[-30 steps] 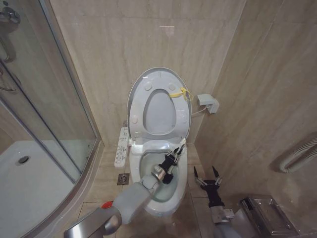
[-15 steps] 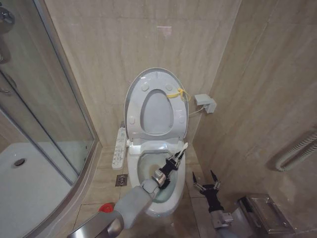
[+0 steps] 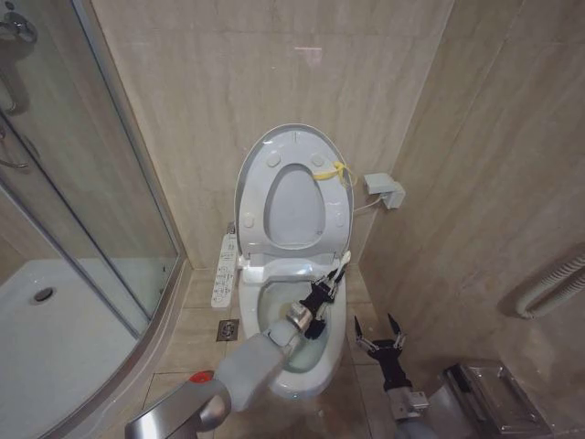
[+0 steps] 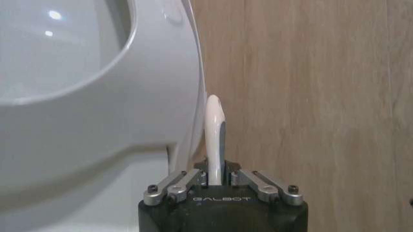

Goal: Open the toilet lid, clean the toilet bowl with a toilet brush, close the toilet lid, and flush.

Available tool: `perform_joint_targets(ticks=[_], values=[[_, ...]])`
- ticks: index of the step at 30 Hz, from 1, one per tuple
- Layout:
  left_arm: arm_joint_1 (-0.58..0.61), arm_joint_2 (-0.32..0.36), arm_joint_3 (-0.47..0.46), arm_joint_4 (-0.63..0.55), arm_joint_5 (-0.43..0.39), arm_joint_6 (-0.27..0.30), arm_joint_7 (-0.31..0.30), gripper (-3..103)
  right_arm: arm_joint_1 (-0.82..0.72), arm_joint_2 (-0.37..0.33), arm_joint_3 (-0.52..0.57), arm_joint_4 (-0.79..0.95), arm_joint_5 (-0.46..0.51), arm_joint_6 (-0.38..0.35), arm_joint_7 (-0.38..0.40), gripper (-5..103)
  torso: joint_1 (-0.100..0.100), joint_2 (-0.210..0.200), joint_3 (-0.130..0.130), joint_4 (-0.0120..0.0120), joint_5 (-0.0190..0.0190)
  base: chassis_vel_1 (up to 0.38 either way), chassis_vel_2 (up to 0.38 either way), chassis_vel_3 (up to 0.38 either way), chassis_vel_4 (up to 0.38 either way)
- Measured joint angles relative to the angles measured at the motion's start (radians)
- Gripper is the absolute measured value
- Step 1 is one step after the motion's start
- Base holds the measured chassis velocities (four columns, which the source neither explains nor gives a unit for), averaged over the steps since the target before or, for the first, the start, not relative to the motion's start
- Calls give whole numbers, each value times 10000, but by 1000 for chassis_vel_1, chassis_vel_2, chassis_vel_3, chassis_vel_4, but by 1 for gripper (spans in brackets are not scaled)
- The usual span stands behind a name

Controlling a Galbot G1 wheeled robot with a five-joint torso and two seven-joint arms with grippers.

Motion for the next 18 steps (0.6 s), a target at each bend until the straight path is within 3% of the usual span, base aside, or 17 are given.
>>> perform_joint_targets(ticks=[4,18], values=[[-129,262,234,-554,-264,135,-104,16,59,1,29,-47,51,7,0,100,0,1,-2,-3,-5,0,0,0,0],[163,2182,804,-2995,-1028,153,-721,16,666,389,128,-836,201,31,20,100,0,2,-1,1,-3,0,0,0,0]])
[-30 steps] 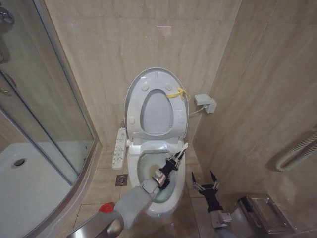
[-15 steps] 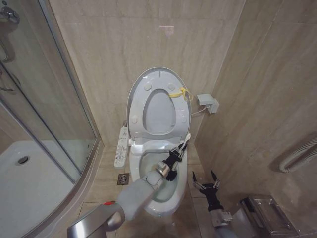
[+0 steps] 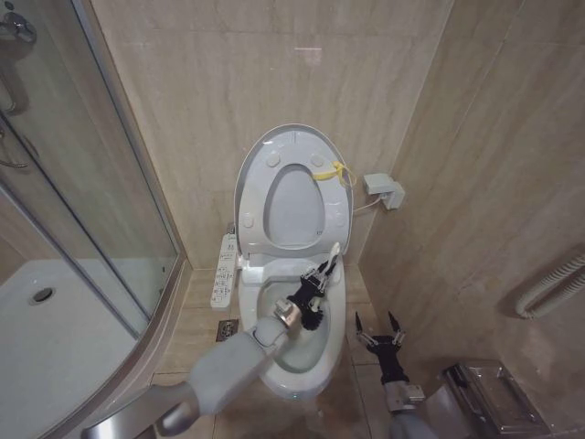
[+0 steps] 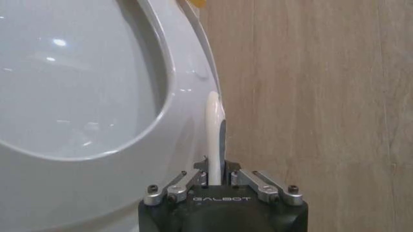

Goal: Open the toilet lid, clean the toilet bowl with a toilet brush, close the toilet lid, and flush.

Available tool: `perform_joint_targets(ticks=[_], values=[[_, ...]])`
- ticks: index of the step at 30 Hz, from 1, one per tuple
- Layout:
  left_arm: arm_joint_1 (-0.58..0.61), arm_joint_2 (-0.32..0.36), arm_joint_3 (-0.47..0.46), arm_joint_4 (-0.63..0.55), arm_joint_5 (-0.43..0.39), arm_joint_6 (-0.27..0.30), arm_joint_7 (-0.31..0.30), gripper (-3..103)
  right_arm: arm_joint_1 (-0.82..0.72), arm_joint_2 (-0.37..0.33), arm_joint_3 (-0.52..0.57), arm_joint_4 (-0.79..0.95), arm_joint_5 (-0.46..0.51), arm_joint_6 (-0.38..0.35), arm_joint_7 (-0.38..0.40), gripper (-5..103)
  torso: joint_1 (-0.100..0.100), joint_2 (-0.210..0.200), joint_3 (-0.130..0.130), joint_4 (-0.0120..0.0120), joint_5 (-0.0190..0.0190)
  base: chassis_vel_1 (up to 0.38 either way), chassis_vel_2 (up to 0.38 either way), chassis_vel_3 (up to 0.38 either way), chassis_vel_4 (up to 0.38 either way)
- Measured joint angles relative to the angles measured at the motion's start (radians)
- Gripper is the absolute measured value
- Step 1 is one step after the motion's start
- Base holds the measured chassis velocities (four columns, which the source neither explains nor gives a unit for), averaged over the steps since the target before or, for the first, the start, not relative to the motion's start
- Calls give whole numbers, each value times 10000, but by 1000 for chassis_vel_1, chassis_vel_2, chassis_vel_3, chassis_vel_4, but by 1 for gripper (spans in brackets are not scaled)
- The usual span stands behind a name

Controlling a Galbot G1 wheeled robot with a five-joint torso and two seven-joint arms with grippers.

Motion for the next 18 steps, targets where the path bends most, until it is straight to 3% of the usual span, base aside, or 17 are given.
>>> perform_joint_targets(ticks=[10,18], values=[[-32,1229,330,-1908,-697,123,-30,16,168,310,112,-509,45,-73,-5,100,0,1,-1,-4,-1,0,0,0,0],[681,3105,12,-3283,-716,345,-134,16,160,261,133,-684,42,-75,-44,100,0,1,-2,-2,-3,0,0,0,0]])
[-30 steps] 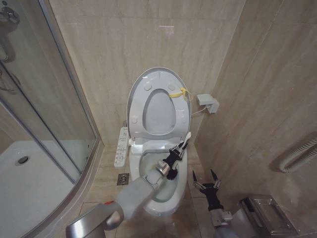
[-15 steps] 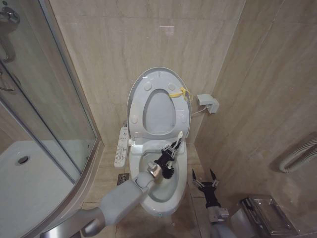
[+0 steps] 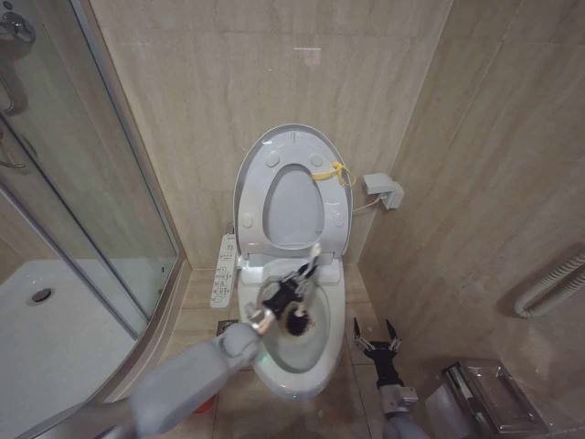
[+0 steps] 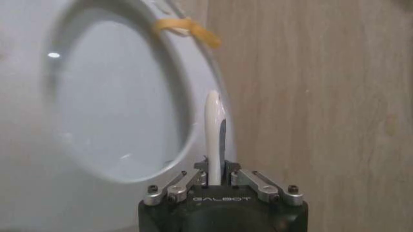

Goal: Open the toilet lid, clean the toilet bowl with a toilet brush, close the toilet lid, and flush.

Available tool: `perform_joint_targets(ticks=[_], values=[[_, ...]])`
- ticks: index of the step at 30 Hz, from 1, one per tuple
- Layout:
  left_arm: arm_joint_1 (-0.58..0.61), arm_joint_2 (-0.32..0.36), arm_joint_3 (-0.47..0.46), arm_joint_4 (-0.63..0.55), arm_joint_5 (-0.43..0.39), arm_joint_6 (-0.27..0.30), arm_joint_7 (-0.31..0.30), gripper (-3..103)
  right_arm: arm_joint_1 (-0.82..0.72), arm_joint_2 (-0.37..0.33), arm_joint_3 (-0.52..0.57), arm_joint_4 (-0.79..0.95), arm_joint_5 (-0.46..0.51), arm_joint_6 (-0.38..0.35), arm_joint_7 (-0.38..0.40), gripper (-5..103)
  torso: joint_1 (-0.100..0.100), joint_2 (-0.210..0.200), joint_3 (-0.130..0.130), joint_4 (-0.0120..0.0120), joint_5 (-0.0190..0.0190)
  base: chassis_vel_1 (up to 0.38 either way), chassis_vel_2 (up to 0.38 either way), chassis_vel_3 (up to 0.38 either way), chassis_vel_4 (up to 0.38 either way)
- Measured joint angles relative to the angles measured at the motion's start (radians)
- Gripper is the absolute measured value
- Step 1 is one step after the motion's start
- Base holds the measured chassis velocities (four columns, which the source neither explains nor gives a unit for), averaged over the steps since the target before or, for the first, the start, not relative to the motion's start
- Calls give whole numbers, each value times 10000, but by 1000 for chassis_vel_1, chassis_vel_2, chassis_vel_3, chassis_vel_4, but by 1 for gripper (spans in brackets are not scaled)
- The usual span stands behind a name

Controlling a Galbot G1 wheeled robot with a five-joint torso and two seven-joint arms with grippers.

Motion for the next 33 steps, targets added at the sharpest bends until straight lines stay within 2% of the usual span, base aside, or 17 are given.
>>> perform_joint_targets(ticks=[2,3,6,14,23,27,29,30,31,33], values=[[460,691,-388,-229,11,3,124,16,22,19,-50,-5,-32,-2,-12,100,0,0,0,5,1,0,0,0,0],[460,691,-388,-229,11,3,124,16,22,19,-50,-5,-32,-2,-12,100,0,0,0,5,1,0,0,0,0],[1041,1347,-864,-379,48,-17,349,16,37,70,-116,4,-133,-5,-18,100,0,0,0,1,1,0,0,0,0],[2293,1910,-1638,-831,376,-68,646,16,-26,28,-218,64,-231,-5,-26,100,-1,0,0,-2,0,0,0,0,0],[2872,2030,-1906,-946,626,-83,846,16,-63,-207,-284,96,-242,-5,-25,100,-1,0,0,1,2,0,0,0,0],[2632,1715,-1941,-749,585,-70,848,16,-48,-275,-341,64,-245,-5,-26,100,-1,0,0,2,6,0,0,0,0],[2135,895,-1957,-125,518,-123,863,16,35,-308,-403,-37,-292,-5,-33,100,-1,0,1,2,7,0,0,0,0],[2135,895,-1957,-125,518,-123,863,16,35,-308,-403,-37,-292,-5,-33,100,-1,0,1,2,7,0,0,0,0],[1934,512,-1958,185,507,-175,898,16,68,-317,-426,-65,-322,-4,-37,100,0,0,1,-1,6,0,0,0,0],[1373,-651,-1878,1211,459,-326,1031,16,139,-356,-505,-124,-442,2,-58,100,0,0,1,-5,6,0,0,0,0]])
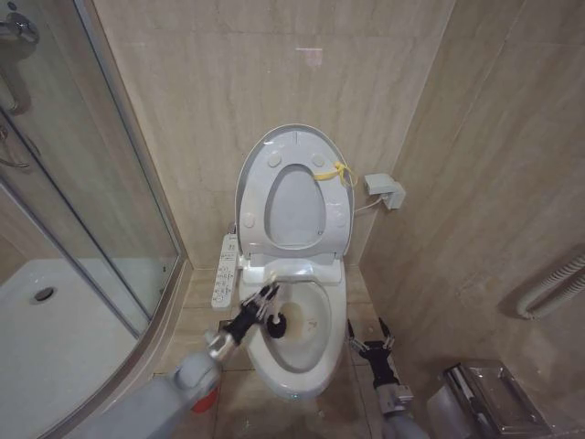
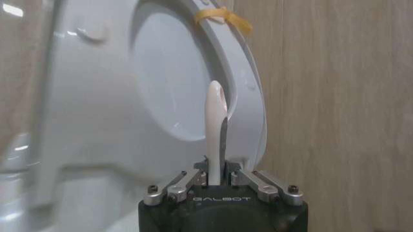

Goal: Open the toilet lid, clean the toilet bowl with a toilet brush, close the toilet lid, and flush.

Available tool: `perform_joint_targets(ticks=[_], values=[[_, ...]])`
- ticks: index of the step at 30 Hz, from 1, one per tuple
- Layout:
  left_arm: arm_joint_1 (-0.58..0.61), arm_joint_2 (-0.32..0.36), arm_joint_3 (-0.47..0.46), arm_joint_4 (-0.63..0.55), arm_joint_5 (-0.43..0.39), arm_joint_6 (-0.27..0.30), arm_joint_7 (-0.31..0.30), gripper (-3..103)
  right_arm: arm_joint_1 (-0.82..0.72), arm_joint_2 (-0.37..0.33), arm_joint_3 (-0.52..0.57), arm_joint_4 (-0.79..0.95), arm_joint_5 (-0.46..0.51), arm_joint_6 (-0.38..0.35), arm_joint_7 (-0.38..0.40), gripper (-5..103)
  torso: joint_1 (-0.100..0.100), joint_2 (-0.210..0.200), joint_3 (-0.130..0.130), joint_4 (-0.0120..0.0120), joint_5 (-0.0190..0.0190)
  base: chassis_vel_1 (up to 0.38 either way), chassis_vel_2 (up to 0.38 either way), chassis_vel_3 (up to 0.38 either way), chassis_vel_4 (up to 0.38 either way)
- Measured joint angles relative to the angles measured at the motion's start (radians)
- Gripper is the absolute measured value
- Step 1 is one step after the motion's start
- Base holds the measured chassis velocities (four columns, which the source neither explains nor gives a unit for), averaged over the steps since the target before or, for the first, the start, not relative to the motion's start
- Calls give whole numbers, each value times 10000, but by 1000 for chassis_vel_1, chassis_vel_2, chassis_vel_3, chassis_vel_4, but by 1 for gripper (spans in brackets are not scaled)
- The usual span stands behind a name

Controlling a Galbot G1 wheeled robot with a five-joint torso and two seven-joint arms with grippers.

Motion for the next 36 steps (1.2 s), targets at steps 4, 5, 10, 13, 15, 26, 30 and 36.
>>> perform_joint_targets(ticks=[4,5,10,13,15,26,30,36], values=[[-465,-1016,184,1291,-44,-240,367,16,74,-87,-37,-40,-158,31,-58,100,1,0,1,-2,-2,0,0,0,0],[-610,-1282,247,1761,-58,-338,552,16,100,-133,-46,-51,-194,48,-79,100,1,0,1,-2,0,0,0,0,0],[-866,-1760,534,3019,-56,-610,1117,16,131,-413,-46,-16,-56,87,-105,100,1,-1,1,8,1,0,0,0,0],[-925,-1625,744,3108,8,-609,1137,16,101,-527,-34,3,80,112,-141,100,0,0,0,7,-1,0,0,0,0],[-1017,-1368,994,3126,79,-585,1125,16,100,-600,-15,-5,186,141,-165,100,0,0,0,8,0,0,0,0,0],[-1138,-1217,1449,3185,408,-573,1073,16,123,-569,-41,-27,249,155,-201,100,0,0,-1,6,0,0,0,0,0],[-1058,-1734,1151,3112,209,-655,1043,16,112,-622,-40,-40,251,157,-205,100,0,0,0,3,-6,0,0,0,0],[-1251,-2394,684,3131,12,-740,1062,16,104,-644,-38,-50,254,158,-210,100,0,0,0,1,-3,0,0,0,0]])
